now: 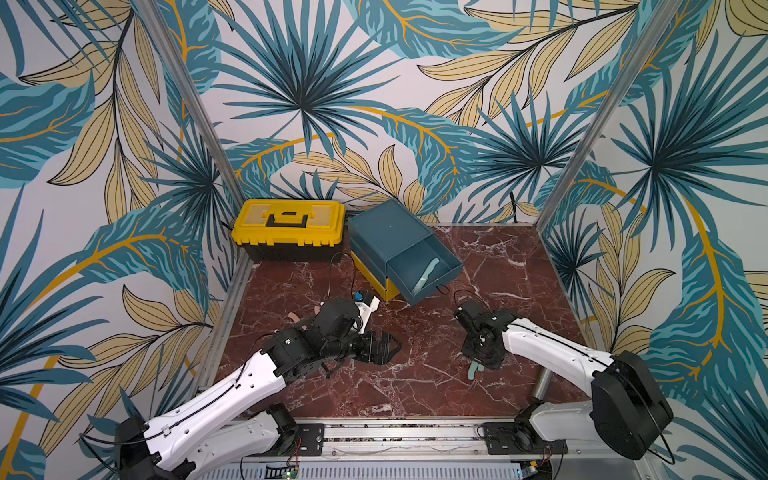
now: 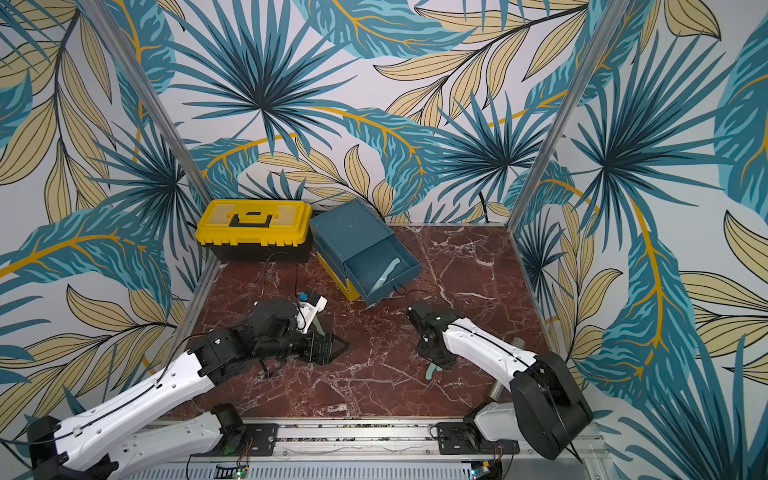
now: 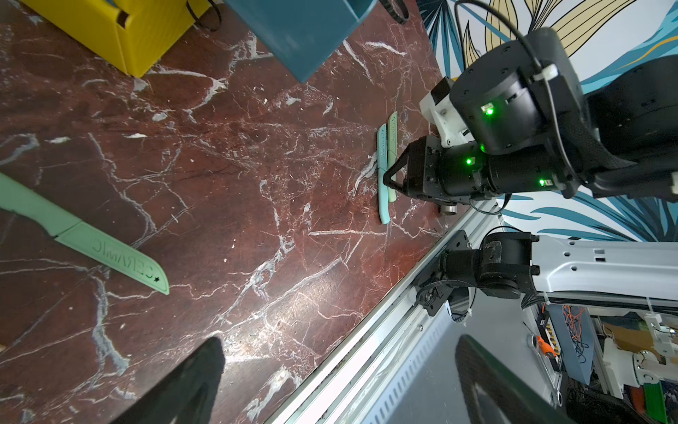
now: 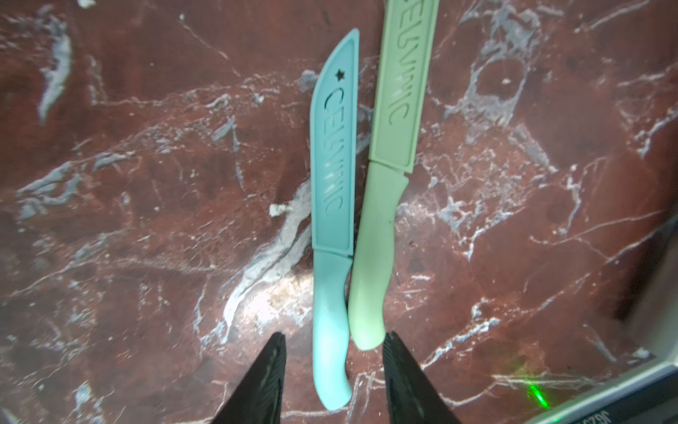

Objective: Place the fruit knives into the drawer by color
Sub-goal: Pick up the fruit knife from the center of the board.

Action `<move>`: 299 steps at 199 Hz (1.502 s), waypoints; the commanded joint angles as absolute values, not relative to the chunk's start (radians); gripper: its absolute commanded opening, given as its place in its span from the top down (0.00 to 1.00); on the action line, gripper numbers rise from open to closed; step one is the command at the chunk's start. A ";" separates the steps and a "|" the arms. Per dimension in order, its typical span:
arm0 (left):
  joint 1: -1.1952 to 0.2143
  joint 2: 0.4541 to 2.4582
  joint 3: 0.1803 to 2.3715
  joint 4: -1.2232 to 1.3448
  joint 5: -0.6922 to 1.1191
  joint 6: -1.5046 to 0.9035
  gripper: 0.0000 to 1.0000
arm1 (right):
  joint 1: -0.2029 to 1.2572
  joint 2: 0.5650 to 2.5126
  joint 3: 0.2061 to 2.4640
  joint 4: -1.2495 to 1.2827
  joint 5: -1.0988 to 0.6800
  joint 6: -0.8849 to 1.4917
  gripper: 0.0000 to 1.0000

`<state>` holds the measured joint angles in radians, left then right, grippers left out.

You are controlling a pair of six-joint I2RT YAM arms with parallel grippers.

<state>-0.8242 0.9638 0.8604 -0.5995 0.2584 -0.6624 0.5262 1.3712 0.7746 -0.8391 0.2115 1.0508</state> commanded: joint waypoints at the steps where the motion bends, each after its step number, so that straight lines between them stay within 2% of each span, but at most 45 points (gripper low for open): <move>1: -0.828 0.965 0.896 -0.573 0.265 -0.652 0.00 | 0.505 1.411 0.797 -0.831 0.197 1.006 0.54; 143: -0.828 0.988 0.897 -0.574 0.258 -0.647 0.00 | 0.473 1.530 0.796 -0.739 0.123 0.985 0.62; 208: -0.828 0.984 0.911 -0.599 0.261 -0.635 0.00 | 0.466 1.548 0.777 -0.714 0.125 1.050 0.68; 244: -0.828 0.978 0.920 -0.618 0.259 -0.629 0.00 | 0.463 1.556 0.765 -0.695 0.123 1.080 0.76; 253: -0.828 0.977 0.920 -0.620 0.259 -0.629 0.00 | 0.461 1.555 0.765 -0.693 0.126 1.076 0.75; 272: -0.828 0.973 0.920 -0.623 0.256 -0.630 0.00 | 0.460 1.554 0.772 -0.696 0.138 1.056 0.64; 299: -0.828 0.968 0.915 -0.623 0.255 -0.634 0.00 | 0.450 1.554 0.784 -0.710 0.153 1.034 0.63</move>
